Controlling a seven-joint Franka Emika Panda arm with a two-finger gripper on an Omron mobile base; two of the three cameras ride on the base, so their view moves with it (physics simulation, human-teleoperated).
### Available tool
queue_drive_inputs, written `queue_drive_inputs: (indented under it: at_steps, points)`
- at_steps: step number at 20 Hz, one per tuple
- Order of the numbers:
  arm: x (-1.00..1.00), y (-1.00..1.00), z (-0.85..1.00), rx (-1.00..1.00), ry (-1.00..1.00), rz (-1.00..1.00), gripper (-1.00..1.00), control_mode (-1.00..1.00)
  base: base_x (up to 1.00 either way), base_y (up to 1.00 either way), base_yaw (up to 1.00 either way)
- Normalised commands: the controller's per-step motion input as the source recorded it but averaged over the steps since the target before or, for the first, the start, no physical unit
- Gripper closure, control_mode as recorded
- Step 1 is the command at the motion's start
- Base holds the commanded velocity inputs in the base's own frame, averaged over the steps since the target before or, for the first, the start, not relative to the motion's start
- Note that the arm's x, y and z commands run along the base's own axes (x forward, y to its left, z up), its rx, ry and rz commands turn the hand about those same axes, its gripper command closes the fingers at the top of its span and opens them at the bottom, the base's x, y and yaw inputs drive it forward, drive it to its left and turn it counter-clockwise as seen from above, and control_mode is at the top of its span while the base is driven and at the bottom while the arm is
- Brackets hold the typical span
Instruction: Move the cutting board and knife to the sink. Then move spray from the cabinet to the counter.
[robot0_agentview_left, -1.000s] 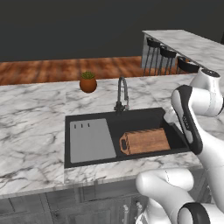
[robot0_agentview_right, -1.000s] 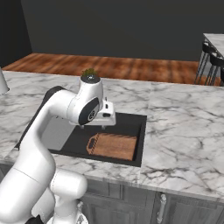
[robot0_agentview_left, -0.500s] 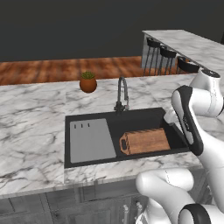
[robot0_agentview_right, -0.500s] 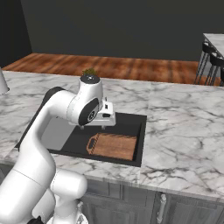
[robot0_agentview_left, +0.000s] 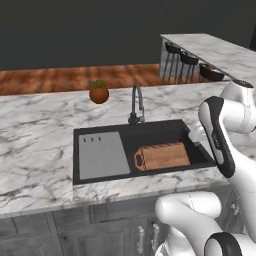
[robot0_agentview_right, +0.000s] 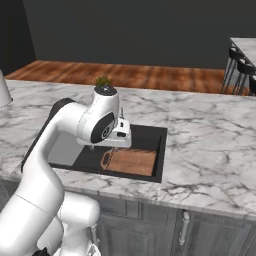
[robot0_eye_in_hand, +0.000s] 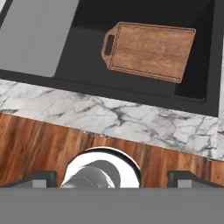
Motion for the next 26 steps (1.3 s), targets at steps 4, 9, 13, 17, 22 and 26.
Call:
queue_drive_inputs:
  at_steps: [4,9,13,17,22,26]
  points:
    - [0.00,0.00,0.00,0.00,0.00,0.00,-1.00,1.00,-0.65,-0.03,-0.08]
    - [0.00,0.00,0.00,0.00,0.00,0.00,-1.00,1.00,-0.41,0.00,-0.54]
    - [0.00,0.00,0.00,0.00,0.00,0.00,-1.00,1.00,-0.02,0.05,-0.97]
    - [0.00,0.00,0.00,0.00,0.00,0.00,-1.00,1.00,0.00,0.03,-1.00]
    - [0.00,0.00,0.00,0.00,0.00,0.00,-1.00,1.00,0.00,0.03,-1.00]
    - [0.00,0.00,0.00,0.00,0.00,0.00,-1.00,1.00,0.00,0.03,-1.00]
